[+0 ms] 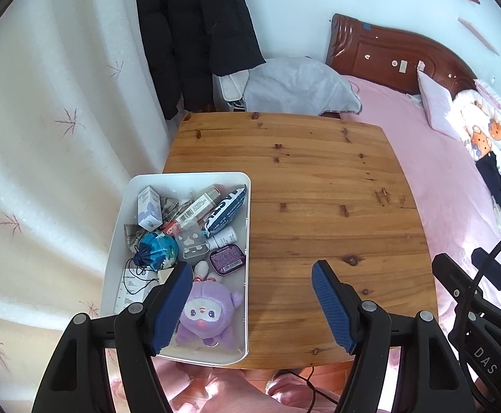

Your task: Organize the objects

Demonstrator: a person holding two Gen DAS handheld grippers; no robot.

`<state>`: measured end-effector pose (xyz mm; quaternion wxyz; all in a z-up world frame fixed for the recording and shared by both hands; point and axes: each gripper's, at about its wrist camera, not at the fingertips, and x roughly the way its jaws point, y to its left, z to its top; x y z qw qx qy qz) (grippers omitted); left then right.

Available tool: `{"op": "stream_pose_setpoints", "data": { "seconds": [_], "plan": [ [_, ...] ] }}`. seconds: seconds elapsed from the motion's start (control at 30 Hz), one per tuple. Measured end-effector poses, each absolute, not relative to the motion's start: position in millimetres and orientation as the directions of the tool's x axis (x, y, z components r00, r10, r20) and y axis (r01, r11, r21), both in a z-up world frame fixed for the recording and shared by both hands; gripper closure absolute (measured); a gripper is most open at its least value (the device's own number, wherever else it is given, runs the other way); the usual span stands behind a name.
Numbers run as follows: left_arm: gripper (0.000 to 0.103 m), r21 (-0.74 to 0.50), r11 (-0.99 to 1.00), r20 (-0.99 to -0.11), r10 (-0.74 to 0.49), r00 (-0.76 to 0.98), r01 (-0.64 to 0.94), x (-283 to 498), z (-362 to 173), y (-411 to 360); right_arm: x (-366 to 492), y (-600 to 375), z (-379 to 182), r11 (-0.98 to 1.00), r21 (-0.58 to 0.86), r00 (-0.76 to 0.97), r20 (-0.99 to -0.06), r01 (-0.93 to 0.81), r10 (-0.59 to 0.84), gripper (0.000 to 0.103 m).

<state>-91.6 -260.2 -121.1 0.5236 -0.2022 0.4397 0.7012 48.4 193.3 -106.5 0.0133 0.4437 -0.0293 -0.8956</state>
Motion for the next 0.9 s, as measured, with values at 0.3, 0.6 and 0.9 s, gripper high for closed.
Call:
{"op": "stream_pose_setpoints", "data": {
  "seconds": [0.3, 0.6, 0.9],
  "plan": [
    [0.03, 0.399, -0.061, -0.748, 0.555, -0.363, -0.915, -90.3, -124.4, -263.1, 47.2, 193.7, -107.1, -0.998, 0.062, -0.61, -0.791, 0.011, -0.056, 0.028],
    [0.03, 0.408, -0.042, -0.748, 0.558, -0.36, -0.912, -84.0, -125.3, -266.6, 46.9, 195.7, -106.8, -0.998, 0.07, -0.606, -0.794, 0.003, -0.057, 0.028],
    [0.03, 0.41, -0.037, -0.749, 0.557, -0.359, -0.911, -82.0, -126.2, -268.3, 47.7, 198.7, -107.7, -0.998, 0.067, -0.606, -0.793, -0.002, -0.052, 0.028]
  ]
}}
